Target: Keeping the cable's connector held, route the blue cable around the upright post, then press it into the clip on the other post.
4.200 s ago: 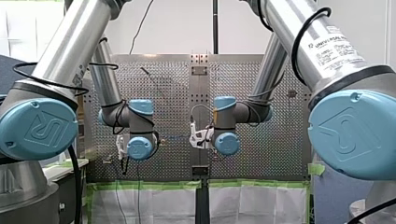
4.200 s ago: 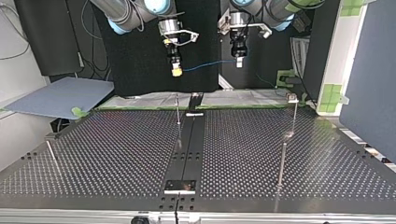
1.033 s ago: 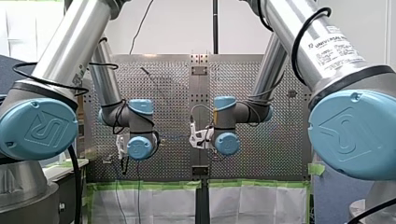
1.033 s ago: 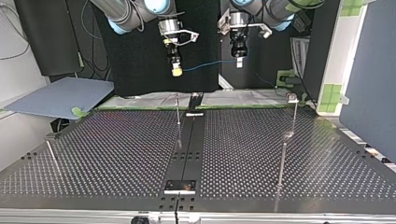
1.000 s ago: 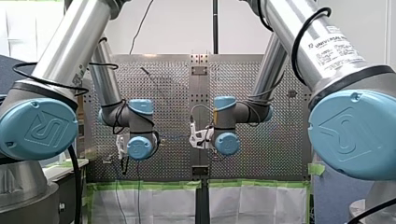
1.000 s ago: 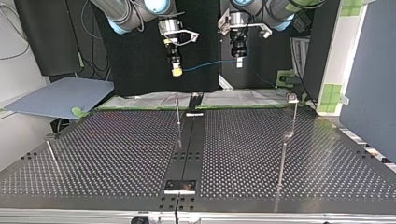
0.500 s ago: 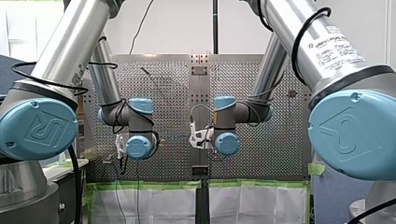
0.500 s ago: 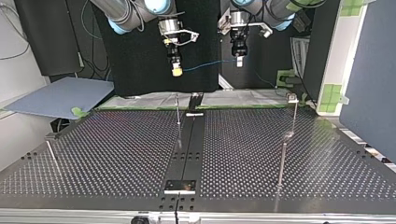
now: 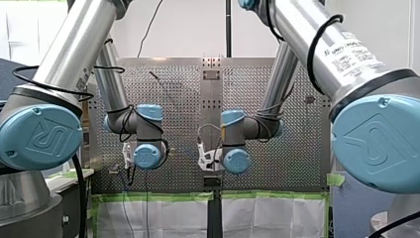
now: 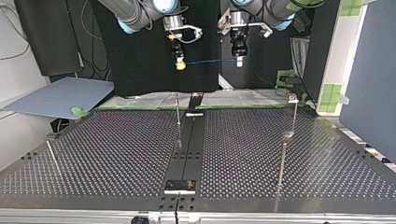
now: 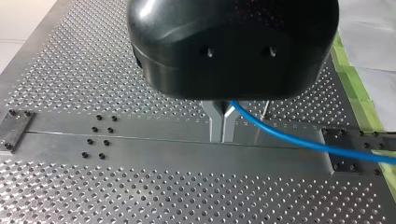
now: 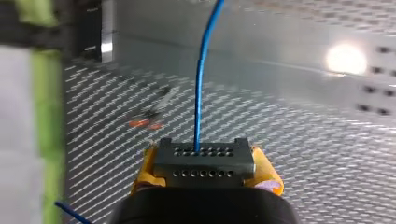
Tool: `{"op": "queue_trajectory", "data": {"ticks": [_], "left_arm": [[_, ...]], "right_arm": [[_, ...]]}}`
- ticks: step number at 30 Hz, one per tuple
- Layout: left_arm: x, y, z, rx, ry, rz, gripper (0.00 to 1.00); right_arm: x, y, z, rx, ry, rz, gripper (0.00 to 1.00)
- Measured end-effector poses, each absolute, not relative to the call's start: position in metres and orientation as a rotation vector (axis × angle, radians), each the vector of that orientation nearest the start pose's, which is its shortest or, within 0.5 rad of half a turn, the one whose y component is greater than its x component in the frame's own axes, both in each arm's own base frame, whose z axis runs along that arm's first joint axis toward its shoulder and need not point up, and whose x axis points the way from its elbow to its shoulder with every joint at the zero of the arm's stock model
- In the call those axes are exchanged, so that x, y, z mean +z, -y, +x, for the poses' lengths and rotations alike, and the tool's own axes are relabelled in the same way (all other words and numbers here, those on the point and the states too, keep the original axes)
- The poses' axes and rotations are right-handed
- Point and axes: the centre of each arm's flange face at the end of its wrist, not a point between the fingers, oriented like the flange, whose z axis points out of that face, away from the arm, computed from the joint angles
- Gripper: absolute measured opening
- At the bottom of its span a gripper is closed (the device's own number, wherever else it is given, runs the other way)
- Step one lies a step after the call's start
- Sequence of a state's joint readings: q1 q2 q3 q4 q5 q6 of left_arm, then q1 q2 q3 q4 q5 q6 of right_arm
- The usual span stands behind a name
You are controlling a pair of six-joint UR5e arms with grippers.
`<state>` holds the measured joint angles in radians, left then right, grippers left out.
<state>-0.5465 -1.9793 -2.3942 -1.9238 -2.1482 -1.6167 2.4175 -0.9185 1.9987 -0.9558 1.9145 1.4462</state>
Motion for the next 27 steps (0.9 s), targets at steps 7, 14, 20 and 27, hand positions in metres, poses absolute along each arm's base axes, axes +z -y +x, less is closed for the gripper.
{"op": "queue_trajectory", "data": {"ticks": [7,14,20,27], "left_arm": [[0.082,0.266,0.285,-0.006,-1.582,-0.055,0.00],[0.082,0.266,0.285,-0.006,-1.582,-0.055,0.00],[0.084,0.260,0.288,0.032,-1.594,-0.050,0.00],[0.101,0.258,0.288,0.037,-1.596,-0.058,0.00]], "right_arm": [[0.006,0.264,0.446,1.268,0.860,1.780,0.00],[0.000,0.263,0.445,1.256,0.862,1.790,0.00],[0.015,0.268,0.454,1.276,0.862,1.759,0.00],[0.056,0.278,0.481,1.396,0.877,1.702,0.00]]}}
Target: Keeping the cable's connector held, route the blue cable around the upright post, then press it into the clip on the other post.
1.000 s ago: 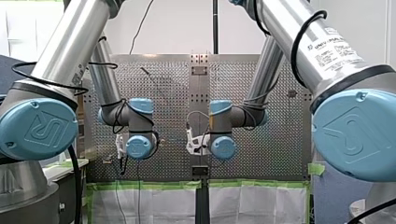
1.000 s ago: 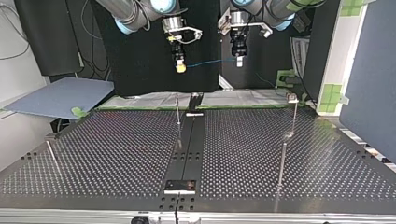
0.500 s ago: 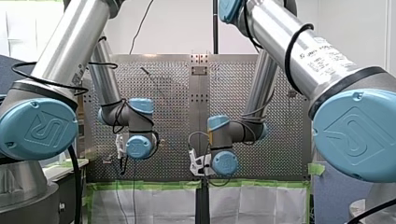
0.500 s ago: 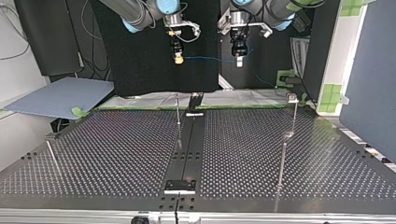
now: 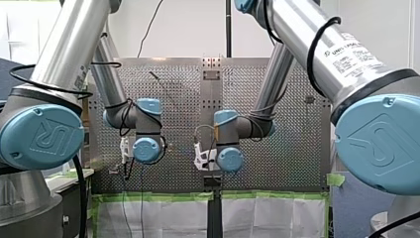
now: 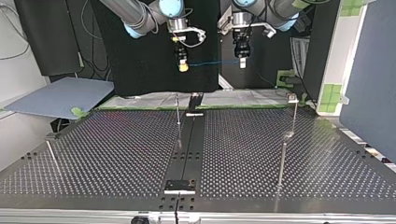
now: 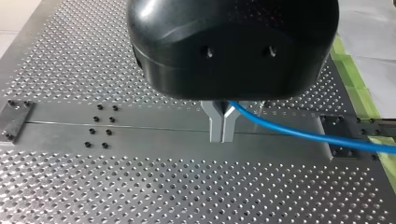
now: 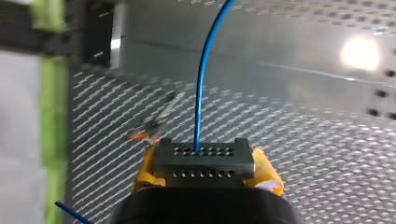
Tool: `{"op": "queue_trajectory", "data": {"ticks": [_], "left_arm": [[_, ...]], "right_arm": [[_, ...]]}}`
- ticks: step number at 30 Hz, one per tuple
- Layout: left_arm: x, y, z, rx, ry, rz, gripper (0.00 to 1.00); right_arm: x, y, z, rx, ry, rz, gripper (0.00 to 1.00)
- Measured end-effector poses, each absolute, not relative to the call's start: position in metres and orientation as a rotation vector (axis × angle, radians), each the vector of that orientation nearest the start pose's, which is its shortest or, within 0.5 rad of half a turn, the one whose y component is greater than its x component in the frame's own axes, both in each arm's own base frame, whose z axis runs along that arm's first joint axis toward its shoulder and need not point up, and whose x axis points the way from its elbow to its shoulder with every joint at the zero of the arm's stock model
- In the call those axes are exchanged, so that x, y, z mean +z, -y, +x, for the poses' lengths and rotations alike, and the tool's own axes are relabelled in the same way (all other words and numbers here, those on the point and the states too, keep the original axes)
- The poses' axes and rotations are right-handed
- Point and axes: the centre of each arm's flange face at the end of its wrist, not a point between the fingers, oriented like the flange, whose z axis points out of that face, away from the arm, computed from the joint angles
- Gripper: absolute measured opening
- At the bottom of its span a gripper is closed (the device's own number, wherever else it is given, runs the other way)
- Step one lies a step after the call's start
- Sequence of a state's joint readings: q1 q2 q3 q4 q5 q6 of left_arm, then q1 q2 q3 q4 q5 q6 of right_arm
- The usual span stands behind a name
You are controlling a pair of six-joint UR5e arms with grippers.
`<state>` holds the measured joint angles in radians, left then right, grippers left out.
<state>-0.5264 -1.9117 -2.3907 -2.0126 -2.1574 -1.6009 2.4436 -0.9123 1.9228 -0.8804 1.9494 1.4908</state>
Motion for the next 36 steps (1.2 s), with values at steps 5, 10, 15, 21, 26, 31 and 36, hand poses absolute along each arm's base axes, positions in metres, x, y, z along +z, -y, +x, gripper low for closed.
{"op": "queue_trajectory", "data": {"ticks": [5,10,15,21,26,31,36], "left_arm": [[0.114,0.252,0.293,0.010,-1.595,-0.082,0.00],[0.126,0.245,0.296,-0.002,-1.591,-0.136,0.00],[0.139,0.240,0.299,-0.008,-1.583,-0.165,0.00],[0.169,0.243,0.314,-0.024,-1.543,-0.190,0.00],[0.199,0.246,0.328,-0.041,-1.501,-0.211,0.00],[0.227,0.246,0.340,-0.053,-1.461,-0.238,0.00],[0.254,0.244,0.350,-0.066,-1.423,-0.267,0.00]], "right_arm": [[0.089,0.291,0.497,1.487,0.878,1.668,0.00],[0.122,0.302,0.509,1.559,0.867,1.647,0.00],[0.146,0.306,0.512,1.601,0.863,1.649,0.00],[0.181,0.313,0.512,1.651,0.860,1.644,0.00],[0.217,0.319,0.518,1.694,0.837,1.620,0.00],[0.259,0.323,0.523,1.739,0.822,1.580,0.00],[0.297,0.324,0.525,1.780,0.820,1.542,0.00]]}}
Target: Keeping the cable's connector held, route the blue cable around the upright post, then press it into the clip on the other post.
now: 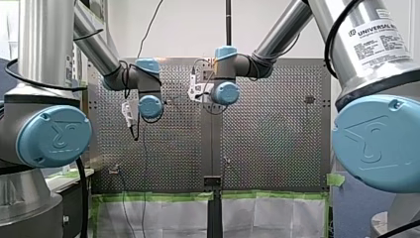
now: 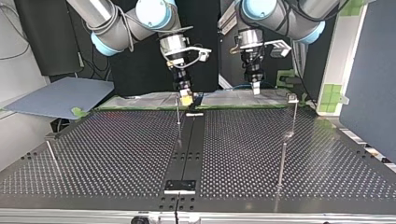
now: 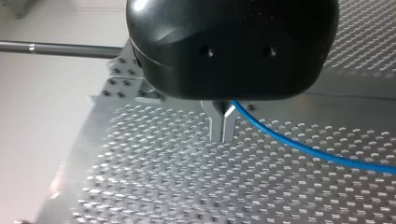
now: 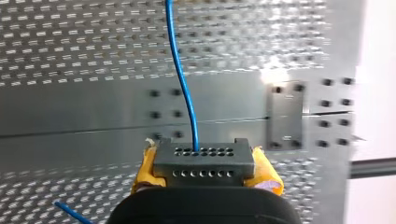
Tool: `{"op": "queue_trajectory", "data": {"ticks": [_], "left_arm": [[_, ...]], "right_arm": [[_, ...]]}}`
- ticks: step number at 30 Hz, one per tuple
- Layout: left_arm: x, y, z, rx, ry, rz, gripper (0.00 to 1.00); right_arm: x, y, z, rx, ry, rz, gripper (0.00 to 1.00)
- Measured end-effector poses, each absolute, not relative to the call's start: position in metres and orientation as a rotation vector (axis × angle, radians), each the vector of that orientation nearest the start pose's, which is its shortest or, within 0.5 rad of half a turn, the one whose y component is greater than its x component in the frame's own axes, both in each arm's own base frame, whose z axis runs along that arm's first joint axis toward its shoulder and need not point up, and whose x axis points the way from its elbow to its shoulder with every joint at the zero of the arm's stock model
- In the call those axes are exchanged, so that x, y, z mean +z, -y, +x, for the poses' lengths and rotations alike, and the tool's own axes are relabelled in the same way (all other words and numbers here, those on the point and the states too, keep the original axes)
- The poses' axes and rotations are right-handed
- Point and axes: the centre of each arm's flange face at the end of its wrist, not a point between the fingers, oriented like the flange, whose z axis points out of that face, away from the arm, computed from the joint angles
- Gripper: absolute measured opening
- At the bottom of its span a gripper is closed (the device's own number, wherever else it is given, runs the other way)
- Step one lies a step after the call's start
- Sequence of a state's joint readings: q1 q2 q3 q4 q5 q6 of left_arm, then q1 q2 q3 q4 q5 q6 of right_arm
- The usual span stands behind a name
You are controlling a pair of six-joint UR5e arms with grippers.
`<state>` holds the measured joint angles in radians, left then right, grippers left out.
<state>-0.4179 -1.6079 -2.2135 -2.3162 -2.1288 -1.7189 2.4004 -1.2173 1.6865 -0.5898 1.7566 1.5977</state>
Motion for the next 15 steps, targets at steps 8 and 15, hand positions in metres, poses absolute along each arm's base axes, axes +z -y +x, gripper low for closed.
{"op": "queue_trajectory", "data": {"ticks": [8,15], "left_arm": [[0.297,0.236,0.360,-0.086,-1.367,-0.315,0.00],[0.330,0.225,0.360,-0.083,-1.334,-0.342,0.00]], "right_arm": [[0.356,0.322,0.525,1.842,0.783,1.497,0.00],[0.407,0.319,0.522,1.879,0.767,1.456,0.00]]}}
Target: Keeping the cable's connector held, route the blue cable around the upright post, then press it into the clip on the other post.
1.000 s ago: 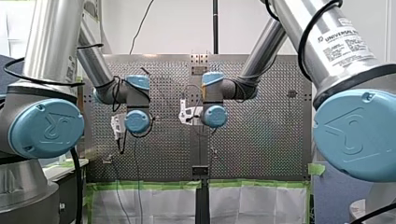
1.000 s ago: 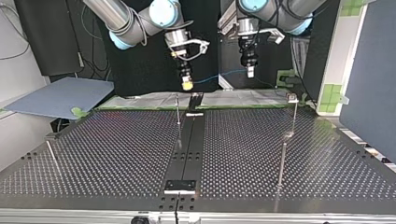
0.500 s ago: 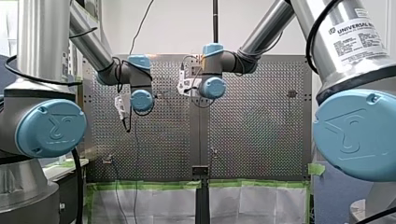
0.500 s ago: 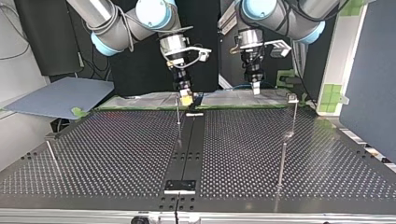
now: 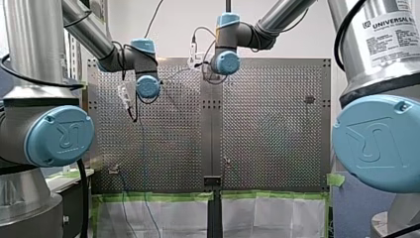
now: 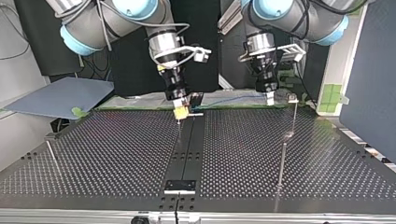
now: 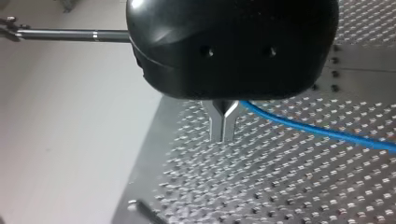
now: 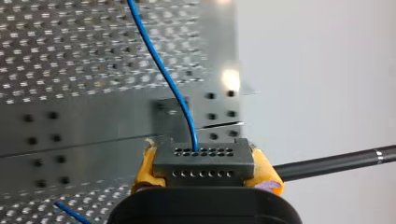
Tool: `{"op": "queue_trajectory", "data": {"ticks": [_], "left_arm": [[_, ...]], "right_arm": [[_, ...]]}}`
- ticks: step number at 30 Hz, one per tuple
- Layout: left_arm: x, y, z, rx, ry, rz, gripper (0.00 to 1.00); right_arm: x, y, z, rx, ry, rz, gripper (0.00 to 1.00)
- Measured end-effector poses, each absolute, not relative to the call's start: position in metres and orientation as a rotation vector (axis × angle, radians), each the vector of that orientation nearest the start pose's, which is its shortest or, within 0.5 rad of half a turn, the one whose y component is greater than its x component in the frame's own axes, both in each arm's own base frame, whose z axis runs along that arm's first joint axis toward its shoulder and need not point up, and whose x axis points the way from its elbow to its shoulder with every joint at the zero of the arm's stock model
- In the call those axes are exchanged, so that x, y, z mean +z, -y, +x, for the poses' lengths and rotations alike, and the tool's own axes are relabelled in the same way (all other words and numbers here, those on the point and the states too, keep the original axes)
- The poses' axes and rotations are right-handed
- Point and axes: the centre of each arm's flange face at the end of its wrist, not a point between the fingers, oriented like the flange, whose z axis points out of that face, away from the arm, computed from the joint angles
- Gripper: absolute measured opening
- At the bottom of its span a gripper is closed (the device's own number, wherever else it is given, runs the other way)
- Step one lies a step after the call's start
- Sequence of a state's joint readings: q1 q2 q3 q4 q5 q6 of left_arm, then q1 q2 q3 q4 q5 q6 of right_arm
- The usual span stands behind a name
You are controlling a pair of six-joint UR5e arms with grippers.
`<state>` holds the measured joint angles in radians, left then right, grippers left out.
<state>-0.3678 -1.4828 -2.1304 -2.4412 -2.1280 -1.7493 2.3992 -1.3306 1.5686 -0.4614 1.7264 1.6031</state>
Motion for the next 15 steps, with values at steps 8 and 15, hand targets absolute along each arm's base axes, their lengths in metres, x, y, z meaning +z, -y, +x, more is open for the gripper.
{"op": "queue_trajectory", "data": {"ticks": [8,15], "left_arm": [[0.373,0.216,0.361,-0.102,-1.287,-0.356,0.00],[0.396,0.210,0.369,-0.105,-1.277,-0.352,0.00]], "right_arm": [[0.386,0.325,0.528,1.827,0.791,1.542,0.00],[0.373,0.333,0.536,1.815,0.795,1.565,0.00]]}}
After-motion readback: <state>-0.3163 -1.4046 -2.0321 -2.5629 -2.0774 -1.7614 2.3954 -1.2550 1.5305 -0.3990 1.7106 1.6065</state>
